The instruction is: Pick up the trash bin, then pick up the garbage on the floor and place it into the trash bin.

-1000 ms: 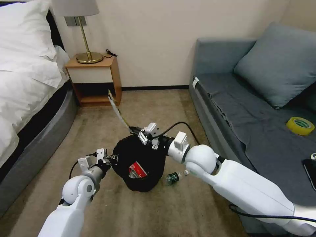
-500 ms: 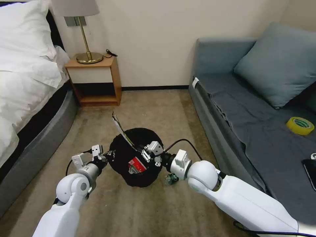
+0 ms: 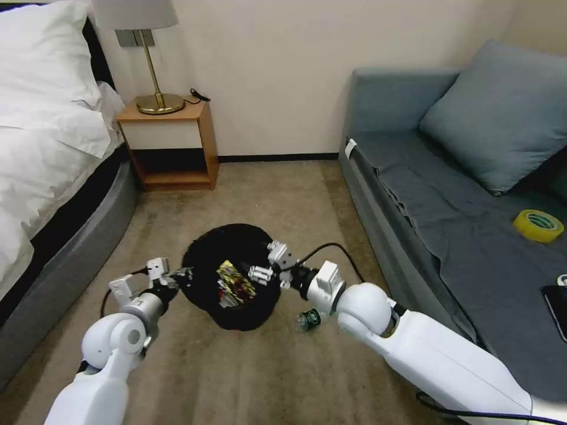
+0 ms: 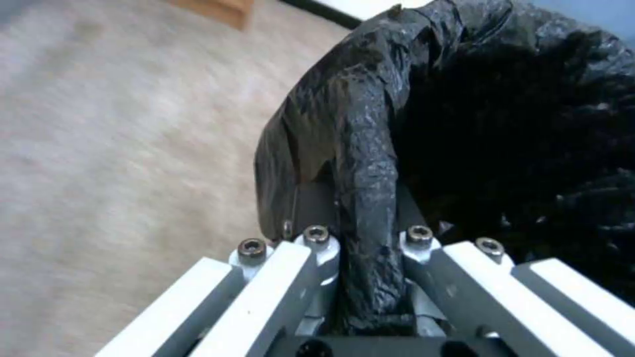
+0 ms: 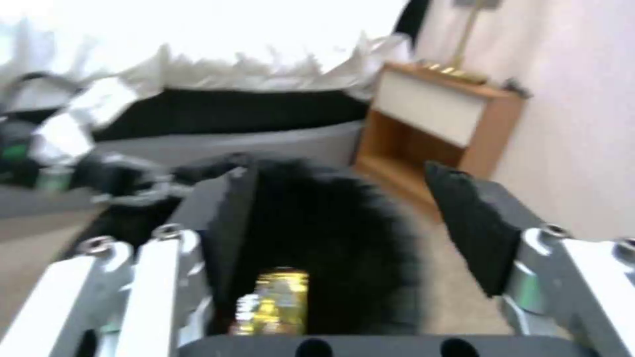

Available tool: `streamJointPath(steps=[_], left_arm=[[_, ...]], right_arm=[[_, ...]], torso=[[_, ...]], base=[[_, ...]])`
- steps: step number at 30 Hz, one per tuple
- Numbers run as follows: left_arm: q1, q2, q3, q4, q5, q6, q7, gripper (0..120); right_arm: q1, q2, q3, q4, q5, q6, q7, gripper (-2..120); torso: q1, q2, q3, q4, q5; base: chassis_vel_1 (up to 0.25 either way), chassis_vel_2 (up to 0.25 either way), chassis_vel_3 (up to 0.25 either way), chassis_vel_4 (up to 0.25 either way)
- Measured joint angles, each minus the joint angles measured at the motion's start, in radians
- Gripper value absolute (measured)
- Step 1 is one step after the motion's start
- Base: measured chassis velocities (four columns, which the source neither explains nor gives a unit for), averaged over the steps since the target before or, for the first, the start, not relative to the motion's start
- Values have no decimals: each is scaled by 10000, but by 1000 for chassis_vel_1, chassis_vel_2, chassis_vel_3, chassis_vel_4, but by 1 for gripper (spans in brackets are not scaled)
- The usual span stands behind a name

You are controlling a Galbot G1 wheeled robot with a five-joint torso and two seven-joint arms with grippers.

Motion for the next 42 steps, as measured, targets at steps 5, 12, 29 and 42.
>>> streamJointPath(steps=[5, 12, 29, 42], left_arm=[[153, -93, -535, -34, 556, -320, -133, 4], [238, -187, -1016, -84, 604, -402, -166, 4], [435, 52, -1583, -65, -131, -321, 44, 4], [207, -3, -1477, 396, -192, -315, 73, 4]], right_arm=[[112, 210, 581, -542, 406, -111, 782, 92], [344, 1422, 295, -2113, 2972, -1254, 3707, 100], [2053, 4143, -198, -6696, 7579, -3059, 8902, 100], [2165, 4267, 459, -7801, 9640, -3966, 11816, 100]], torso=[[0, -1, 0, -2, 0], [0, -1, 0, -5, -1], [1, -1, 1, -3, -1], [0, -1, 1, -3, 1]], base=[[0, 0, 0, 0], [0, 0, 0, 0], [0, 0, 0, 0], [0, 0, 0, 0]])
